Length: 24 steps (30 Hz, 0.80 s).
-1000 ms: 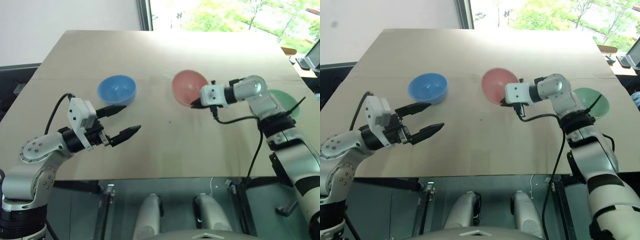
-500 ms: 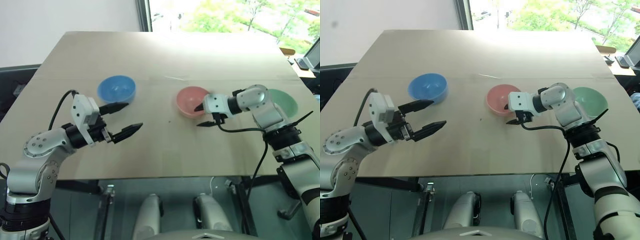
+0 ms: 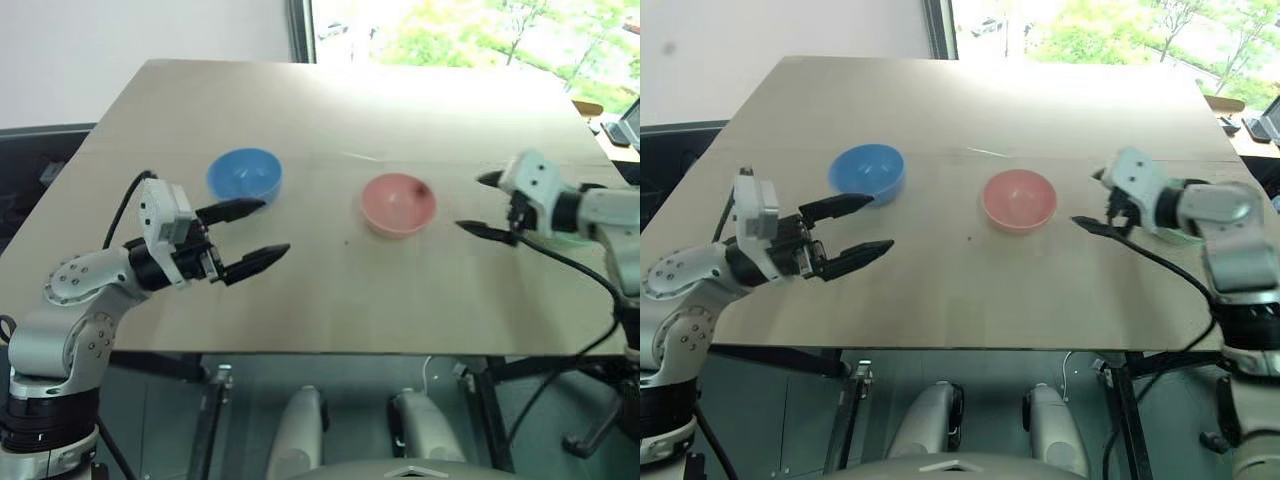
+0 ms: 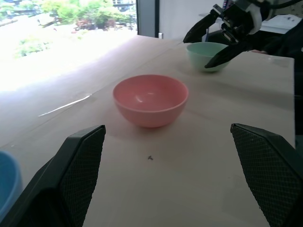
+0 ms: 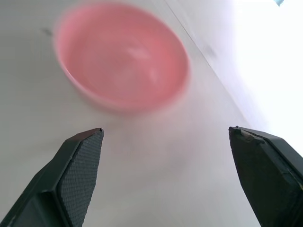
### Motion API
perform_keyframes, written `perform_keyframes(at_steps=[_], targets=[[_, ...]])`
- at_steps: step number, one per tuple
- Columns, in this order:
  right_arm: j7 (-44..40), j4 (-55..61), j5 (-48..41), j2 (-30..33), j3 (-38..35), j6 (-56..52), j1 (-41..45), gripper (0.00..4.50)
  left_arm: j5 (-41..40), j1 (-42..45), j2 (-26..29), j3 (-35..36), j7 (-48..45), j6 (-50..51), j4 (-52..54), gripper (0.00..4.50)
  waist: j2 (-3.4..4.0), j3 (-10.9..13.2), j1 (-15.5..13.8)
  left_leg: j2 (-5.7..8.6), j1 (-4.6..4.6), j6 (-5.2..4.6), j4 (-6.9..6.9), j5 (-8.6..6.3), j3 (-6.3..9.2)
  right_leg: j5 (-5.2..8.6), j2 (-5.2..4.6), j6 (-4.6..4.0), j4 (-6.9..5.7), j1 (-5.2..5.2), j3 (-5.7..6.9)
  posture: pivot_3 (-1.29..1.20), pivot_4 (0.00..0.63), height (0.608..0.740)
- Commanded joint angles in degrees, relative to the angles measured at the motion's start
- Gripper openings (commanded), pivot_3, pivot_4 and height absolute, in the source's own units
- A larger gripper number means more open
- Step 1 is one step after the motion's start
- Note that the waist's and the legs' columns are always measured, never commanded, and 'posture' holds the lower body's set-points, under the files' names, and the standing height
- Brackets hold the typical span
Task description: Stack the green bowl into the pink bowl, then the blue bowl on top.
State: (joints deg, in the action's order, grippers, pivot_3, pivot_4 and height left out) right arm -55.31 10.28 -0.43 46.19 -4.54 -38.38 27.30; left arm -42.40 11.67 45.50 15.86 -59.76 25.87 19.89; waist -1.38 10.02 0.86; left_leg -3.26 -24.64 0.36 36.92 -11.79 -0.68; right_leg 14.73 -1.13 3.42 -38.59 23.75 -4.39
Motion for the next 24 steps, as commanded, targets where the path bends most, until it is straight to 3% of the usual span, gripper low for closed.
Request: perform_keyframes(at_steps=[1,7,10,12,19,24], targets=[[5.83,3.84,2.11,1.95,-3.0,-8.32,-1.78,4.44,-0.55,4.26,-0.01,-2.72,-2.96,-0.95,0.26,4.5,0.02,-0.01,0.23,0.0,0.02,0.0,0.02,0.0,0.01,0.0,0.02,0.0,-0.02,0.0,-0.01,0.0,0.15,0.74],[13.31,-2.15,4.77,0.04,1.18,-11.39,-1.48,4.44,1.48,10.65,-1.14,-7.95,-6.67,-2.12,-3.35,4.5,0.0,-0.03,1.08,-0.01,-0.03,-0.01,0.18,0.0,-0.04,0.0,0.05,0.03,-0.04,-0.03,-0.11,0.0,0.15,0.74],[15.4,-4.74,4.58,-1.04,2.32,-11.04,-0.83,3.8,1.82,11.85,-1.47,-8.51,-7.53,-2.32,-4.34,4.5,0.0,-0.02,1.24,0.0,-0.05,-0.01,0.19,-0.01,-0.02,0.0,0.05,0.03,-0.02,-0.03,-0.09,0.0,0.15,0.74],[15.69,-5.52,4.29,-0.98,2.82,-10.84,-0.59,2.75,1.99,12.07,-1.57,-8.56,-7.77,-2.37,-4.52,4.5,0.02,-0.01,1.32,0.0,-0.06,-0.01,0.19,-0.01,-0.02,0.0,0.05,0.03,-0.02,-0.02,-0.1,0.0,0.15,0.74],[16.32,-8.46,4.3,-0.13,3.74,-7.93,1.07,0.04,2.12,10.49,-1.39,-7.75,-7.57,-2.28,-3.56,4.5,0.02,-0.01,1.37,0.0,-0.06,-0.01,0.18,-0.01,-0.01,0.0,0.05,0.04,-0.02,-0.02,-0.09,0.0,0.15,0.74],[16.12,-8.16,4.09,-0.05,4.07,-2.15,3.23,0.04,2.35,9.17,-0.85,-6.73,-6.97,-2.27,-3.32,4.5,0.02,-0.01,1.45,0.0,-0.06,-0.01,0.18,-0.01,-0.02,0.0,0.05,0.04,-0.02,-0.02,-0.1,0.0,0.15,0.74]])
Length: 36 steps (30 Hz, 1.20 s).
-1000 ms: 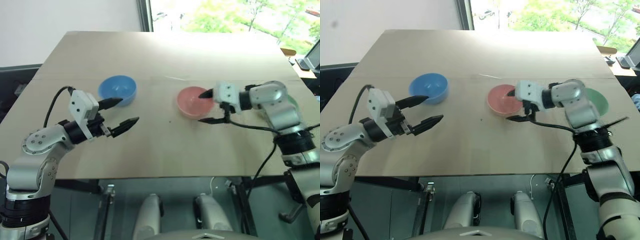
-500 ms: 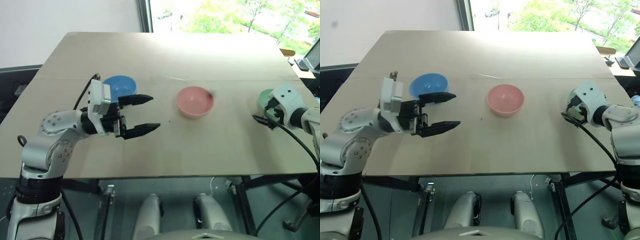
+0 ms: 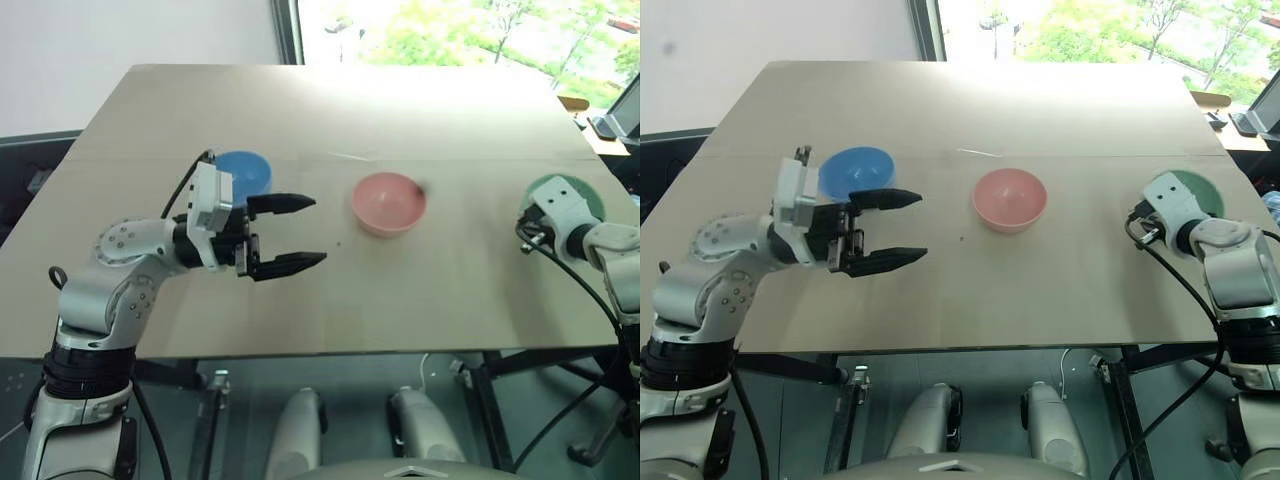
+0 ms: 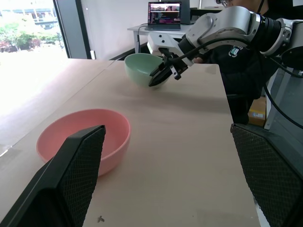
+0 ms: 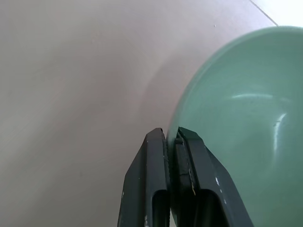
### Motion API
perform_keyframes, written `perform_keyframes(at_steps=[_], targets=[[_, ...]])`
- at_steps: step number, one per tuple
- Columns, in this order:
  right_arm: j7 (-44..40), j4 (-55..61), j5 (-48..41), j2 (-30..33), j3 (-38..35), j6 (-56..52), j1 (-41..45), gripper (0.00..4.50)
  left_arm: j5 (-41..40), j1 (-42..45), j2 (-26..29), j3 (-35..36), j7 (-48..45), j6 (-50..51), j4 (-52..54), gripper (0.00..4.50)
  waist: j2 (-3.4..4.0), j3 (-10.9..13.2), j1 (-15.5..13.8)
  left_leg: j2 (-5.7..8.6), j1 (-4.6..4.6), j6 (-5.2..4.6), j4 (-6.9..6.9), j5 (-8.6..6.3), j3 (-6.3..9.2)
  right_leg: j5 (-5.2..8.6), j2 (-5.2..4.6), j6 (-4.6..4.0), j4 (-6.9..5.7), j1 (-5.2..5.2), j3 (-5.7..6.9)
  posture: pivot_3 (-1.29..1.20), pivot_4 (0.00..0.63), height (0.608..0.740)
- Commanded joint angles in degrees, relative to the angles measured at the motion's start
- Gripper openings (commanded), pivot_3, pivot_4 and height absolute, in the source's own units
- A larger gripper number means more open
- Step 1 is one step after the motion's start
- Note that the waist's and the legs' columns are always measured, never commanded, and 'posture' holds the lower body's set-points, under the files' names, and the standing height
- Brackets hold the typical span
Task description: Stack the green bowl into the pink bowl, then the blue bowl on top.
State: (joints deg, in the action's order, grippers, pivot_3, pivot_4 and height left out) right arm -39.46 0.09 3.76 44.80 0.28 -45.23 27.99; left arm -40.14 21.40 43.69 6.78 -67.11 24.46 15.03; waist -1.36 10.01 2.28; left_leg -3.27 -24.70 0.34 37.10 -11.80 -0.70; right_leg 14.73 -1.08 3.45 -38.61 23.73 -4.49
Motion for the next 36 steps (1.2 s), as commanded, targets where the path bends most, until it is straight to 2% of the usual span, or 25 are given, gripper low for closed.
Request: perform_keyframes(at_steps=[1,5,8,14,18,19,21,22,24,25,27,31,33,36], targets=[[0.13,2.35,-0.66,0.83,-0.99,5.99,3.14,0.04,0.35,-0.92,0.95,2.48,0.57,-1.04,1.43,4.5,0.0,0.0,0.06,0.0,0.0,0.0,0.0,0.0,0.0,0.0,0.0,0.0,0.0,0.0,0.0,0.0,0.15,0.74],[-5.5,7.44,-7.79,-3.33,-0.98,14.73,5.66,0.04,2.64,-4.07,0.87,2.72,1.44,-2.44,1.19,4.5,0.01,0.0,0.32,-0.02,0.02,0.0,-0.01,0.0,-0.01,0.0,0.02,0.0,0.0,0.01,-0.01,0.0,0.15,0.74],[-11.32,12.85,-13.89,-8.75,3.61,15.64,9.74,0.04,4.21,-5.75,1.18,3.91,4.18,-1.75,0.75,4.5,0.02,0.01,0.28,-0.06,0.03,0.0,-0.04,0.0,0.04,0.0,0.08,0.0,-0.04,0.01,0.0,0.0,0.15,0.74],[-11.15,8.69,-12.07,-15.34,10.96,18.86,14.49,0.04,5.35,-7.12,1.63,4.73,6.43,-1.31,0.6,4.5,-0.02,0.0,-0.55,-0.03,-0.05,0.0,0.02,0.0,0.09,0.0,0.0,0.0,0.01,-0.01,0.1,0.0,0.15,0.74],[-12.33,3.17,-10.27,-16.89,14.47,20.57,15.73,0.04,4.74,-8.35,1.52,5.65,7.94,-0.71,2.51,4.5,-0.03,0.0,-0.7,-0.02,-0.04,0.0,0.02,0.0,0.07,0.0,-0.03,-0.01,0.03,-0.01,0.1,0.0,0.15,0.74],[-13.66,2.46,-10.06,-16.38,15.29,20.69,15.87,0.7,4.67,-8.7,1.65,5.94,8.2,-0.68,2.91,4.5,-0.02,0.0,-0.73,-0.02,-0.05,0.0,0.02,0.0,0.08,0.0,-0.02,-0.01,0.02,-0.01,0.11,0.0,0.15,0.74],[-14.67,1.82,-10.18,-15.95,15.6,20.43,16.04,1.34,4.7,-9.26,1.83,6.55,8.87,-0.7,3.37,4.5,-0.02,0.01,-0.62,-0.02,-0.05,0.0,0.01,0.0,0.09,0.0,-0.02,-0.01,0.01,0.0,0.12,0.0,0.15,0.74],[-14.9,1.68,-10.1,-15.67,15.53,20.36,16.11,1.87,4.84,-9.43,1.86,6.8,9.29,-0.8,3.5,4.5,-0.01,0.01,-0.55,-0.02,-0.05,0.0,0.0,0.0,0.09,0.0,-0.02,-0.01,0.01,0.0,0.12,0.0,0.15,0.74],[-15.15,1.83,-10.1,-14.86,15.01,20.09,16.08,2.49,5.54,-9.66,1.59,7.16,10.7,-1.25,3.78,4.5,-0.02,0.01,-0.42,-0.02,-0.04,0.0,0.0,0.0,0.09,0.0,-0.02,-0.01,0.01,0.0,0.12,0.0,0.15,0.74],[-15.08,2.24,-10.48,-14.57,14.32,19.98,15.87,2.98,6.48,-9.62,1.31,7.11,11.87,-1.79,3.82,4.5,-0.02,0.01,-0.37,-0.02,-0.03,0.0,0.0,0.0,0.09,0.0,-0.01,-0.01,0.0,0.0,0.12,0.0,0.15,0.74],[-15.5,6.03,-17.5,-15.74,8.54,18.57,13.69,3.63,9.29,-9.31,0.54,6.8,16.03,-2.15,3.89,4.5,-0.01,0.01,-0.38,-0.02,-0.02,0.0,0.0,0.0,0.1,0.0,-0.01,-0.01,-0.01,0.0,0.12,0.0,0.15,0.74],[-13.73,12.34,-25.37,-17.16,0.32,19.42,8.06,3.63,14.82,-8.7,1.12,6.29,21.87,-1.94,4.16,4.5,-0.04,0.0,-0.48,-0.02,-0.06,0.0,-0.02,0.0,0.15,0.0,-0.01,-0.01,0.02,-0.02,0.15,0.0,0.15,0.74],[-12.91,14.5,-28.46,-15.7,-4.13,17.52,4.14,3.63,20.68,-7.98,2.11,5.66,26.42,-2.72,4.32,4.5,-0.05,-0.01,-0.62,-0.02,-0.04,0.0,-0.03,0.0,0.17,0.0,-0.01,-0.01,0.02,-0.04,0.17,0.0,0.15,0.74],[-14.6,15.93,-30.52,-10.94,-8.61,16.71,-1.08,3.63,23.09,-6.01,3.98,4.55,27.13,-0.8,3.79,4.5,-0.05,0.0,-1.2,-0.01,-0.04,0.0,-0.01,0.0,0.17,0.0,-0.03,-0.01,0.03,-0.07,0.19,0.0,0.15,0.74]])
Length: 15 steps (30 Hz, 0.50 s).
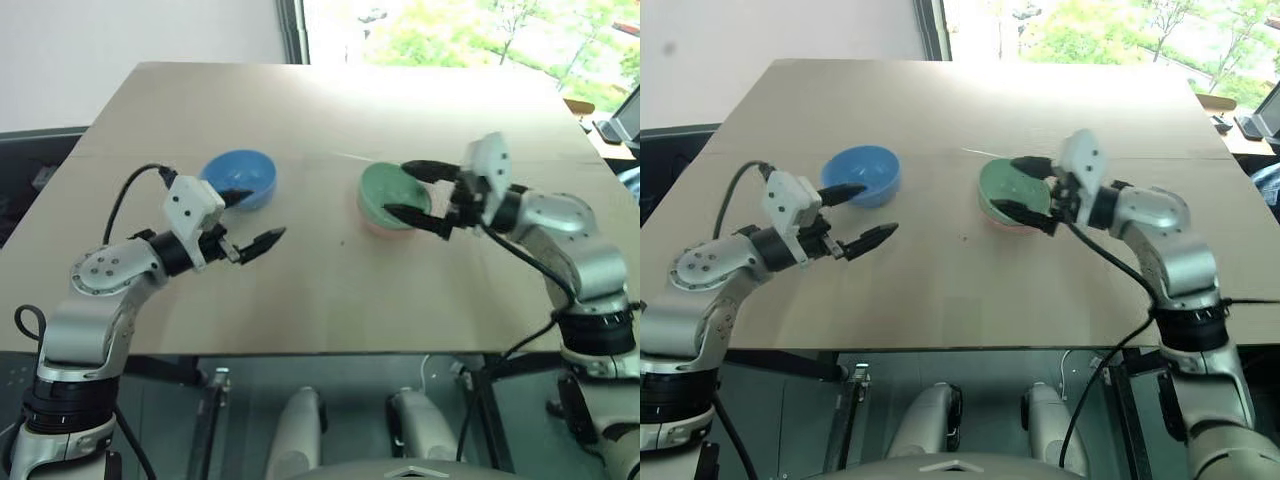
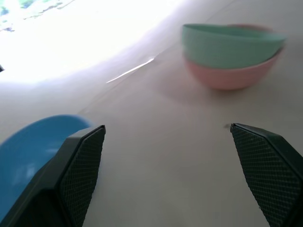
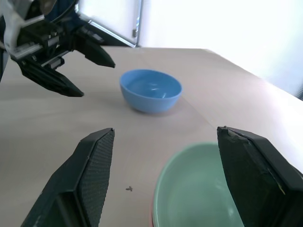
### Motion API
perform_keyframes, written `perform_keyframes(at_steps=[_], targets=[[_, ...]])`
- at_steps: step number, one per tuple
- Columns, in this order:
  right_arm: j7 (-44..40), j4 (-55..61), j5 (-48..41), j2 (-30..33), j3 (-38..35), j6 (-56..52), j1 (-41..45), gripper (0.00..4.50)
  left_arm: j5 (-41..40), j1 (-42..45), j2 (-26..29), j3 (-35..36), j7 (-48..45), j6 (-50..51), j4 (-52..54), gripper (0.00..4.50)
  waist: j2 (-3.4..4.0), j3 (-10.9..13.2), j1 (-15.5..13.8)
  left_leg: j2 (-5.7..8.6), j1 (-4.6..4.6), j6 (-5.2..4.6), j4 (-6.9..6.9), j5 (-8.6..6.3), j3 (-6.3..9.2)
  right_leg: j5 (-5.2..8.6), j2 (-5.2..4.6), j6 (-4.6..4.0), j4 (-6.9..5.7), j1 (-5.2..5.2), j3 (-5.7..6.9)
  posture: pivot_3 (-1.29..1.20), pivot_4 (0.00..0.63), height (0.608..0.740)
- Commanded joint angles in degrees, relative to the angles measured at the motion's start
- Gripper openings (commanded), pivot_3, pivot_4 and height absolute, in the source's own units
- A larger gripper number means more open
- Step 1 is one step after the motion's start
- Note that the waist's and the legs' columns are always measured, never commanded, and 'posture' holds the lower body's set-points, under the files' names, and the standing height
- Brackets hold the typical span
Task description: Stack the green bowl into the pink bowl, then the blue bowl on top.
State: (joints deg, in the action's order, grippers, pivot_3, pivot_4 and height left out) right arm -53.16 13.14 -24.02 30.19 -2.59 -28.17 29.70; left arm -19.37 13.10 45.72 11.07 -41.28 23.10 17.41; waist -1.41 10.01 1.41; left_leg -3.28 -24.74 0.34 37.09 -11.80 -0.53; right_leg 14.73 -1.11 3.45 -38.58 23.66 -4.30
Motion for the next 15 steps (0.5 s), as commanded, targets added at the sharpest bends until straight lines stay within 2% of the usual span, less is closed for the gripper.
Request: perform_keyframes(at_steps=[1,4,5,7,11,15], targets=[[-2.28,2.92,-4.15,5.03,-8.14,1.08,-4.92,3.63,2.18,3.54,2.4,-0.08,0.44,0.64,0.52,4.5,0.0,0.0,-0.43,0.0,0.0,0.0,0.01,0.0,-0.02,0.0,-0.01,0.0,0.01,0.0,-0.01,0.0,0.15,0.74],[-3.84,2.15,-6.43,8.29,-14.63,3.74,-10.29,3.63,1.86,6.71,3.03,-0.96,-2.66,-1.56,-2.95,4.5,0.01,0.01,-0.66,0.0,0.02,0.0,0.0,0.0,-0.03,0.0,0.01,0.0,0.02,0.0,-0.01,0.0,0.15,0.74],[-4.45,1.73,-7.3,9.22,-16.61,4.05,-11.69,4.04,2.12,7.59,3.1,-1.27,-3.24,-2.19,-4.24,4.5,0.01,0.01,-0.64,0.0,0.03,0.0,-0.01,0.0,-0.03,0.0,0.01,0.0,0.01,0.0,-0.02,0.0,0.15,0.74],[-6.2,0.97,-8.05,10.86,-19.1,5.8,-14.21,4.43,2.27,8.72,2.88,-1.52,-4.25,-3.39,-6.09,4.5,0.01,0.0,-0.59,0.0,0.04,0.0,-0.01,0.0,-0.03,0.0,0.03,0.0,0.01,0.0,-0.02,0.0,0.15,0.74],[-8.02,0.57,-9.06,13.16,-22.48,8.77,-16.7,4.47,6.6,9.92,3.99,-3.48,-3.29,-4.78,-9.32,4.5,0.02,0.01,-0.06,0.0,0.07,0.0,0.0,0.0,-0.07,0.0,0.03,0.01,0.0,-0.01,-0.07,0.0,0.15,0.74],[-11.77,0.97,-11.19,16.54,-25.27,9.8,-19.0,4.47,12.13,12.14,6.72,-7.14,-2.57,-0.31,-11.24,4.5,0.01,0.01,-0.11,0.0,0.05,0.0,0.0,0.0,-0.06,0.0,0.04,0.01,-0.01,-0.01,-0.07,0.0,0.15,0.74]])
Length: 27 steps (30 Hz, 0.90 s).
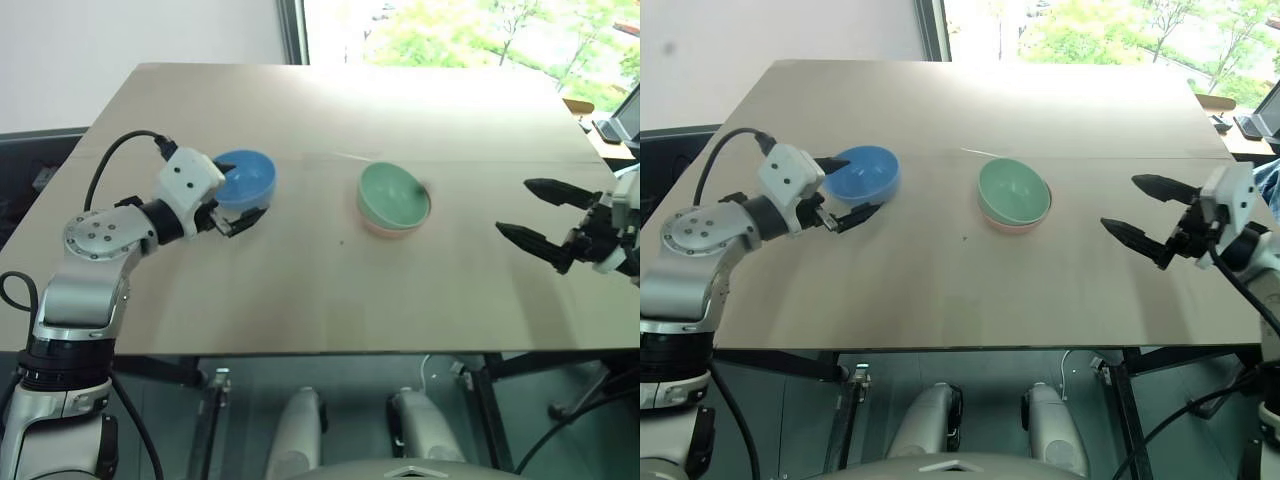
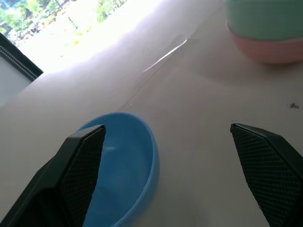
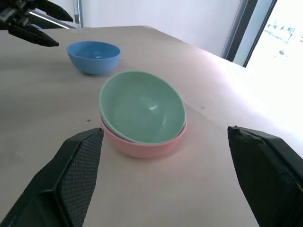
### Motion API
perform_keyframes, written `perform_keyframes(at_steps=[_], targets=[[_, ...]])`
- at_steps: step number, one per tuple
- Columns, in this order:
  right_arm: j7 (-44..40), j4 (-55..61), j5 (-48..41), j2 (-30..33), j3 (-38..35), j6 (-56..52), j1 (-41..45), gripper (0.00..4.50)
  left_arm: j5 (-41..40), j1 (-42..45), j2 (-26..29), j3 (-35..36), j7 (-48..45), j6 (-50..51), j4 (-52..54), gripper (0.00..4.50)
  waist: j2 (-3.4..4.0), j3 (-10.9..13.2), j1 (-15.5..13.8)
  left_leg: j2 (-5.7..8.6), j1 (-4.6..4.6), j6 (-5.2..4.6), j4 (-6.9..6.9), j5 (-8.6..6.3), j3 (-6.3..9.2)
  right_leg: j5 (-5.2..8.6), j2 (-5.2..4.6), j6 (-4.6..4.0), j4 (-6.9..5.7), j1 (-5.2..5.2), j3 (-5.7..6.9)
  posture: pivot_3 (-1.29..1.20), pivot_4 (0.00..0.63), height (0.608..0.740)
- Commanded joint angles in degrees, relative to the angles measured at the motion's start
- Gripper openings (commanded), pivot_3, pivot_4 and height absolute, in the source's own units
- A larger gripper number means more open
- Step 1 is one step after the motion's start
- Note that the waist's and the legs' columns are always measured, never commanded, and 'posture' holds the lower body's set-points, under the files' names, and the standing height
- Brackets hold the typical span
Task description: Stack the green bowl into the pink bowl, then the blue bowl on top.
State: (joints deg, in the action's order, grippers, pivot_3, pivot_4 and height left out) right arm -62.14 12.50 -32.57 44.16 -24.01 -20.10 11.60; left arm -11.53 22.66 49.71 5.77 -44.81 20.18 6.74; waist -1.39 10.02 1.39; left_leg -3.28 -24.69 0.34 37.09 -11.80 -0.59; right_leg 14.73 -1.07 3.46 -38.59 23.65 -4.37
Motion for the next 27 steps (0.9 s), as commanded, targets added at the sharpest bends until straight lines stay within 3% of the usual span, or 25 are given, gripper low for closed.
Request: perform_keyframes(at_steps=[1,8,21,26,27], targets=[[-3.5,1.81,-2.98,3.29,-4.28,1.88,-1.5,4.47,6.1,3.33,3.57,-3.18,1.22,4.07,-1.38,4.5,0.0,0.0,-0.17,0.0,0.0,0.0,0.01,0.0,0.0,0.0,0.0,0.0,0.01,0.0,0.0,0.0,0.15,0.74],[-11.98,-0.96,-3.7,8.64,-6.82,5.98,-4.53,4.47,12.0,7.44,2.74,-7.24,3.63,7.52,-6.03,4.5,-0.01,0.0,-0.51,0.01,0.0,0.0,0.02,0.0,0.0,0.0,0.0,0.01,0.02,-0.02,0.01,0.0,0.15,0.74],[-10.86,-4.25,-3.13,8.23,-4.09,8.26,-2.19,4.47,20.08,11.03,1.22,-14.81,3.86,8.62,-6.64,4.5,-0.01,0.0,-0.57,0.01,-0.01,0.0,0.05,0.0,0.01,0.0,0.0,0.01,0.0,-0.03,0.01,0.0,0.15,0.74],[-10.59,-4.53,-3.13,7.89,-2.86,8.52,-1.41,4.5,22.0,12.09,0.06,-17.68,2.61,5.55,-8.59,2.99,-0.01,0.0,-0.58,0.01,-0.01,0.0,0.05,0.0,0.01,0.0,0.0,0.01,0.0,-0.03,0.01,0.0,0.15,0.74],[-10.54,-4.58,-3.0,7.73,-2.63,8.68,-1.28,4.5,22.59,12.67,-0.22,-18.3,2.49,4.84,-9.28,2.49,-0.01,0.0,-0.57,0.01,0.0,0.0,0.05,0.0,0.01,0.0,0.0,0.01,0.0,-0.03,0.0,0.0,0.15,0.74]])
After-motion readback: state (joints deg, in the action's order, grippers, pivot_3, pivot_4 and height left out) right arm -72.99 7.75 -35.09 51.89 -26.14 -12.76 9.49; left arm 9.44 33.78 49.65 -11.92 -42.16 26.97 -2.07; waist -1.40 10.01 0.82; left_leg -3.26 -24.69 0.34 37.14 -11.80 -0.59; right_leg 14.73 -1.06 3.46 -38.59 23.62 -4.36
